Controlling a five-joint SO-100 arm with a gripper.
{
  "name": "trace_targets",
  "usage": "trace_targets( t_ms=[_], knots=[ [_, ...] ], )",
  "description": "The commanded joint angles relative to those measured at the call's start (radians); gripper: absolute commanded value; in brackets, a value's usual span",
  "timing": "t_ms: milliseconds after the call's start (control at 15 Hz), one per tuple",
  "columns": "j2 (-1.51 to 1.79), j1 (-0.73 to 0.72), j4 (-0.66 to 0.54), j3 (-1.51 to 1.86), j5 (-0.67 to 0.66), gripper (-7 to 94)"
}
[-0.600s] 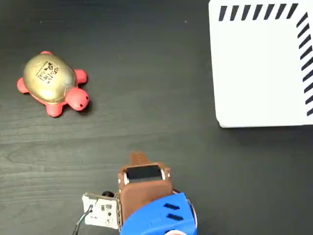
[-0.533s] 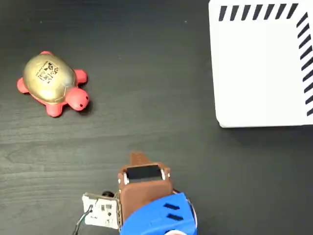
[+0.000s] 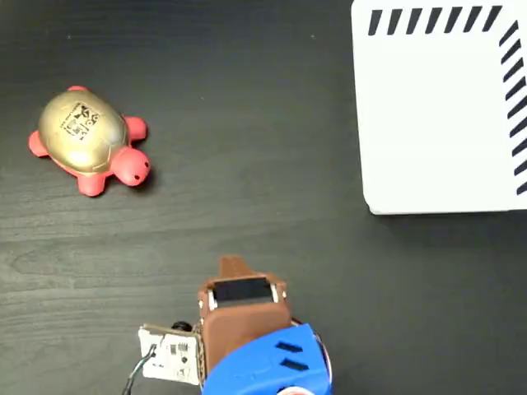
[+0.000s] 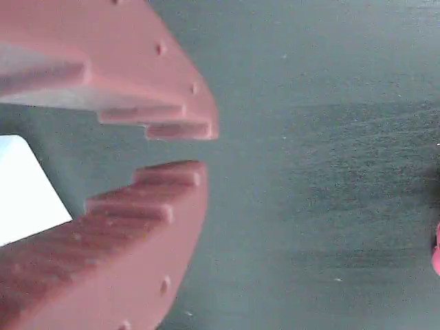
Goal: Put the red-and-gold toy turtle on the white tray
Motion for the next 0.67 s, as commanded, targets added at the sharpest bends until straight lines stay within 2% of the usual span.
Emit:
trace_targets(
  t_ms=[0, 333, 400, 600],
  knots=[
    [0.008, -0.012, 0.018, -0.009, 0.009, 0],
    [0.008, -0.012, 0.018, -0.009, 0.009, 0],
    [0.008, -0.012, 0.018, -0.009, 0.006, 3],
    [-0.005, -0.034, -0.009, -0.009, 0.048, 0]
  ],
)
